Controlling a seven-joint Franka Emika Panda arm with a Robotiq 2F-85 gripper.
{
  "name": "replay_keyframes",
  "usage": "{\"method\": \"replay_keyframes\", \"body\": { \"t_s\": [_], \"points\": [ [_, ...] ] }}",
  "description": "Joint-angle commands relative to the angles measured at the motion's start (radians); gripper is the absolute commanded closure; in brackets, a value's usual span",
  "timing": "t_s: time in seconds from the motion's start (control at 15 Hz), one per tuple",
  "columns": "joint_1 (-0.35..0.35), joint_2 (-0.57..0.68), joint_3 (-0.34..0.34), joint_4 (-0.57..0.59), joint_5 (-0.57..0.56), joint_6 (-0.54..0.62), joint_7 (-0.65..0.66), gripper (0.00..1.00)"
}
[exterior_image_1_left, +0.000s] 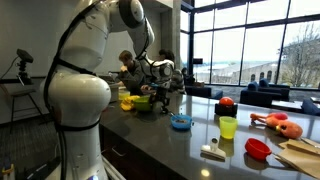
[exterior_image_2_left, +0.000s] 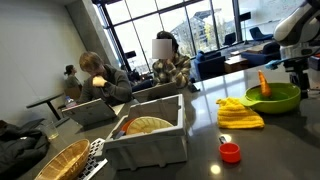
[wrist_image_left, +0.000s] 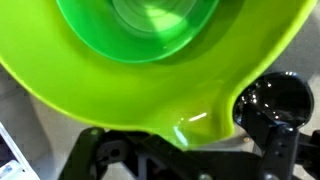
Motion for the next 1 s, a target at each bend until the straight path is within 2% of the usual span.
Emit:
{"method": "replay_keyframes", "body": {
  "t_s": [0.0,0.93],
  "points": [
    [-0.008,0.0,0.007,0.002,-0.003,-0.001,0.003,0.0],
    [-0.061,-0.004,-0.031,0.009,-0.018,0.003,-0.017,0.0]
  ]
}}
